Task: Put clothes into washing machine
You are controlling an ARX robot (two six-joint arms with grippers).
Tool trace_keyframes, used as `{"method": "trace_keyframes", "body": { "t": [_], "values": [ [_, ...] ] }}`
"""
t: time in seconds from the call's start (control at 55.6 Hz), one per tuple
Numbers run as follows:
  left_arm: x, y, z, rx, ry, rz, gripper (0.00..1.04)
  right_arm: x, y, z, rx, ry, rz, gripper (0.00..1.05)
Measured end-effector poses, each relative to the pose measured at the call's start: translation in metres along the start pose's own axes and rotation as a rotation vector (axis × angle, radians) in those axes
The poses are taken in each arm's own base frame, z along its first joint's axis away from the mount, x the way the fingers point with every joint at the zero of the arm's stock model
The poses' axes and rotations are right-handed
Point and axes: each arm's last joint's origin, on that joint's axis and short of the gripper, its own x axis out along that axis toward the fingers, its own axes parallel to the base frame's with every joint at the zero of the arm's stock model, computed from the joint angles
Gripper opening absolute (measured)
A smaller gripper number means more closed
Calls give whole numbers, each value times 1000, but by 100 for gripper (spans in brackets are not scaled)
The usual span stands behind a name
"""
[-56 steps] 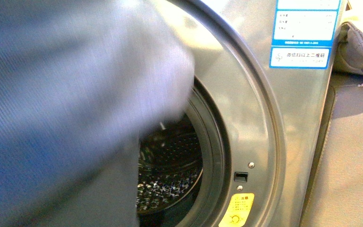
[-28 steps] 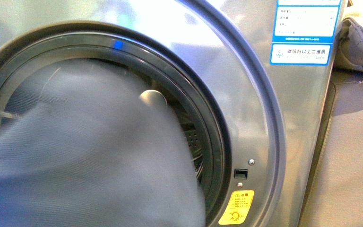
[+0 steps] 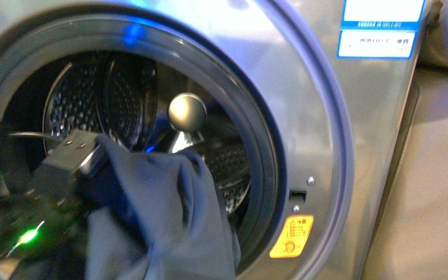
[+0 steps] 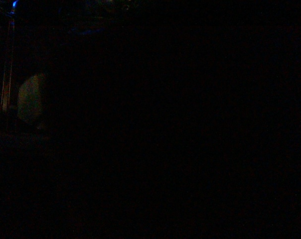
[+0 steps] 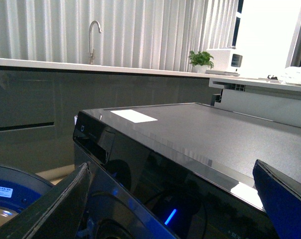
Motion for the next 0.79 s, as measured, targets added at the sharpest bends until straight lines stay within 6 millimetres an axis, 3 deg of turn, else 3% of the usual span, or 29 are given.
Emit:
{"method": "trace_keyframes", "body": {
  "t": [0.449, 0.791],
  "values": [
    [57, 31, 34, -65, -32, 113, 9, 0, 0, 0, 0, 0, 0, 97],
    [81, 33, 38, -64, -17, 148, 9, 0, 0, 0, 0, 0, 0, 97]
  ]
}}
